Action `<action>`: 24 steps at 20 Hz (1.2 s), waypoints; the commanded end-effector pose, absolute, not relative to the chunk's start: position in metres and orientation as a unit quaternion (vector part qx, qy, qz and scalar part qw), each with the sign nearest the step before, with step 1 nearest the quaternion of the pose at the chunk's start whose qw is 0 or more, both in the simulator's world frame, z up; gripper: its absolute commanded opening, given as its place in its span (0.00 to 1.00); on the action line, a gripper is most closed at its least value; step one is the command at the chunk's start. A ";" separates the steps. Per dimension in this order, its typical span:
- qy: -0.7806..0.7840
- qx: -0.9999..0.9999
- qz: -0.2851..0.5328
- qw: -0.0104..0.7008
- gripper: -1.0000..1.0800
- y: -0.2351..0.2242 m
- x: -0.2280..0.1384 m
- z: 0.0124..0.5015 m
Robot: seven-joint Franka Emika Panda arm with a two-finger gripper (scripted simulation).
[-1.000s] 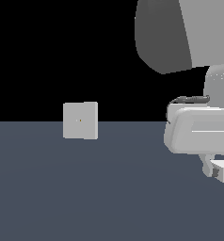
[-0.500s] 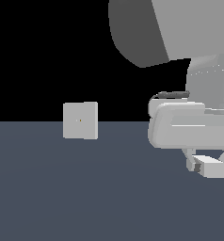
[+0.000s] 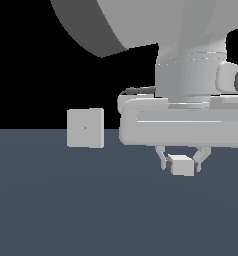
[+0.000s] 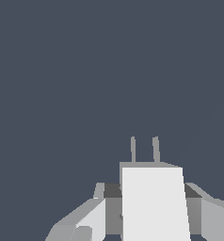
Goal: Plug the charger into the wall socket.
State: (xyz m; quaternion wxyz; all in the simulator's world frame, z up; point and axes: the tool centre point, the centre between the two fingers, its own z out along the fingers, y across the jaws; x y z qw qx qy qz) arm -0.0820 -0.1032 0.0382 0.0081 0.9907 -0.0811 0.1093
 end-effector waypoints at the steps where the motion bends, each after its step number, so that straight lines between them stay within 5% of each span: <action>1: -0.087 0.990 0.110 0.008 0.00 -0.086 -0.080 0.043; 24: -0.137 0.985 0.109 0.015 0.00 0.069 -0.049 0.088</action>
